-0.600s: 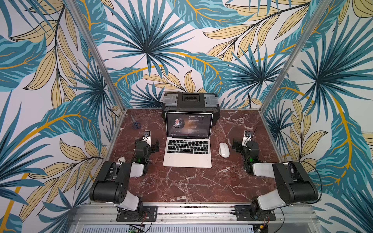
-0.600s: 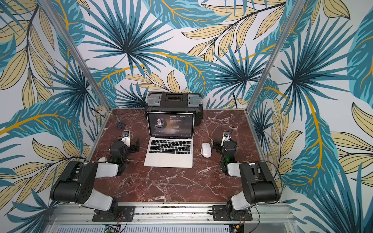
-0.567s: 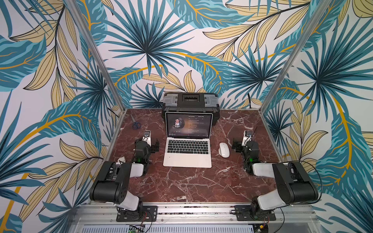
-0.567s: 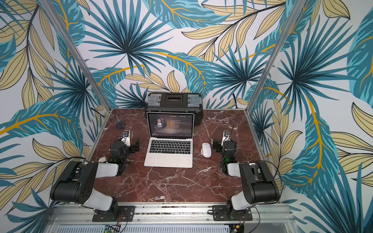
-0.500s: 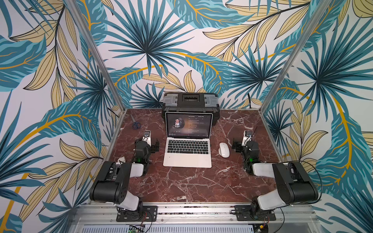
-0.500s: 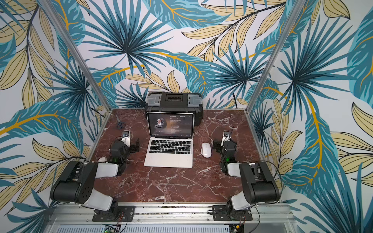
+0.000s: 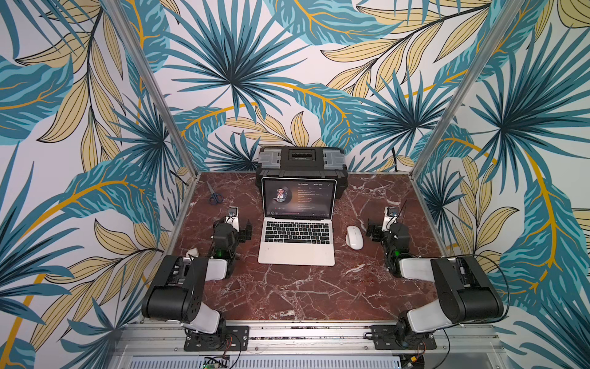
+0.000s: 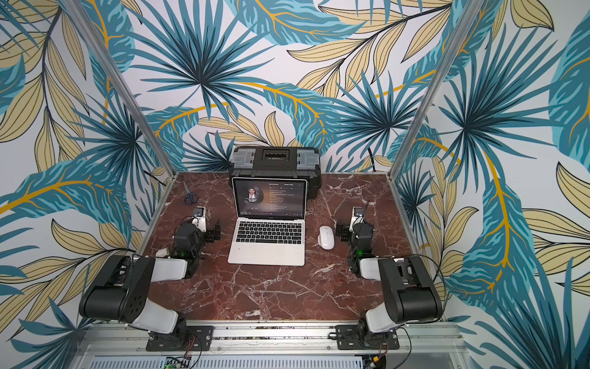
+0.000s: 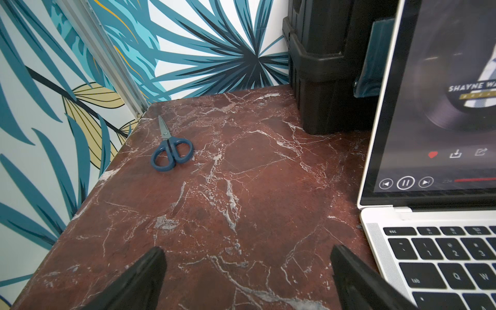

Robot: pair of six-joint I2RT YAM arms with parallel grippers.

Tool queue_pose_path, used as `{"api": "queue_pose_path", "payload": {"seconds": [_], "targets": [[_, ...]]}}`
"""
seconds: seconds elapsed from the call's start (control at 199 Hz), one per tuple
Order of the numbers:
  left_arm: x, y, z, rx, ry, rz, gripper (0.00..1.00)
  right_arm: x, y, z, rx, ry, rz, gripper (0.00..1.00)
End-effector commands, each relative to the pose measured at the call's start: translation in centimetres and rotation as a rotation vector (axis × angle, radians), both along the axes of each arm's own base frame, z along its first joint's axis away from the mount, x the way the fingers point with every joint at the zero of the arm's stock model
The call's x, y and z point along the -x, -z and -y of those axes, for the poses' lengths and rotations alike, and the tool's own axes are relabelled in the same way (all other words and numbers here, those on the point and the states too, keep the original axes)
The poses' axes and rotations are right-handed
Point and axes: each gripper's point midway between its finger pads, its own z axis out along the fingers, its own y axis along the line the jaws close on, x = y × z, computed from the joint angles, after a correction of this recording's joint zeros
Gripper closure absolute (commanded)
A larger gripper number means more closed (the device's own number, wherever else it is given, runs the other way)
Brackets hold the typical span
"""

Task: Remove the wireless mouse receiver from the laptop
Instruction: Pick up the mouse from the center of the board.

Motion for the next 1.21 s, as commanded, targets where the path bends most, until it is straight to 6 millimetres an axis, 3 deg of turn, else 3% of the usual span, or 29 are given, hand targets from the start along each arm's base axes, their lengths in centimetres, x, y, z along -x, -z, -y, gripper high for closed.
{"api": "queue_pose_path", "payload": {"seconds": [0.0,0.131,0.186,0.302,0.377,0.437,0.719,0.92,1.202], "targets": [[-0.6,-1.3,0.3,0.005,0.013,0.038,0.00,-0.3,-1.2,-0.2,0.004,-0.021,0.033,0.00],[1.6,-6.3,4.2,-0.118,0.087,0.079,0.00,0.6,-5.7,-1.8,-0.033,-0.038,-0.083,0.01],[2.4,-8.6,5.9,-0.040,0.117,0.063,0.00,1.3,-7.0,-3.6,-0.095,-0.091,-0.114,0.01],[3.7,-11.4,11.7,0.221,0.325,0.052,0.00,2.4,-5.0,-6.4,-0.218,-0.129,-0.306,0.00],[4.8,-11.8,15.4,0.239,0.414,0.039,0.00,2.7,-3.3,-7.1,-0.274,-0.112,-0.401,0.00],[5.5,-11.8,16.9,0.258,0.445,0.039,0.00,2.7,-2.5,-7.2,-0.295,-0.094,-0.449,0.01],[7.6,-10.2,21.4,0.308,0.636,-0.018,0.00,2.8,1.5,-8.0,-0.243,-0.094,-0.739,0.00],[8.1,-8.1,21.8,0.336,0.649,-0.070,0.00,3.2,4.7,-8.8,-0.132,-0.083,-0.891,0.05],[8.3,-8.0,21.8,0.336,0.650,-0.073,0.00,2.4,7.1,-8.4,-0.060,-0.030,-0.949,0.16]]}}
